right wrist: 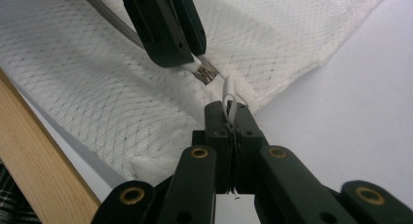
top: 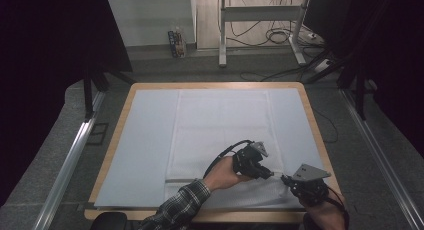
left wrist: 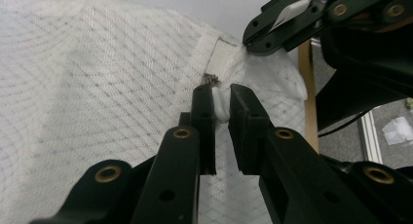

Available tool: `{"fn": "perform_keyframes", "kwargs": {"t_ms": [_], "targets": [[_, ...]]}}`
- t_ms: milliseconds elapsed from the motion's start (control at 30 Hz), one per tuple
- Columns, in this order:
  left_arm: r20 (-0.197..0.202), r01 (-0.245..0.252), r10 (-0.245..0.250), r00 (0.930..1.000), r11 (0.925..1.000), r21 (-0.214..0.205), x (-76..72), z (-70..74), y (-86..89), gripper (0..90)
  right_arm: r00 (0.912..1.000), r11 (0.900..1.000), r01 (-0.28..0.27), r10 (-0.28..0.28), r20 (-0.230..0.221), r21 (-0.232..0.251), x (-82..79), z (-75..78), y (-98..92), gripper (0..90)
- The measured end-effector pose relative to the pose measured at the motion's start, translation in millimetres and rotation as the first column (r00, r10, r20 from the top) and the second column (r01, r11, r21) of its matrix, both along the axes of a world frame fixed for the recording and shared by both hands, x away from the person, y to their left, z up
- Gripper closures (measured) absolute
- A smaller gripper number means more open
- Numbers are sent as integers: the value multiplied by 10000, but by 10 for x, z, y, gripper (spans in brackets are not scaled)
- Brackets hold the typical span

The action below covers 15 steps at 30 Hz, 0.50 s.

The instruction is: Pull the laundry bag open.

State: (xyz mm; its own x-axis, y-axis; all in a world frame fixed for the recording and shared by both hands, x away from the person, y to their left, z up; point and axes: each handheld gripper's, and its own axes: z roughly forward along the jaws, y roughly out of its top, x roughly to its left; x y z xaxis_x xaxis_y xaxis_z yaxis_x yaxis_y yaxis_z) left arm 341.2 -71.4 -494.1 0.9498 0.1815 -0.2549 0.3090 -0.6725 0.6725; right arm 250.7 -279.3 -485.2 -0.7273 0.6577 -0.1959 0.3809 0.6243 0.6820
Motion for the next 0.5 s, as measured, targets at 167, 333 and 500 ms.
{"fn": "perform_keyframes", "kwargs": {"t_ms": [167, 333, 500], "targets": [[-27, -97, 97, 9999, 9999, 79, -3, -37, -19, 774, 10000, 10000, 6, -6, 75, 91, -5, 11, -3, 872], [-23, -185, 185, 9998, 9997, 187, -8, -47, -25, 832, 10000, 9999, 51, -53, 75, 164, -4, 15, -11, 873], [159, -88, 86, 9998, 9998, 157, -1, -9, 12, 853, 9999, 9998, 96, -95, -55, 194, 8, 10, -19, 867]]}}
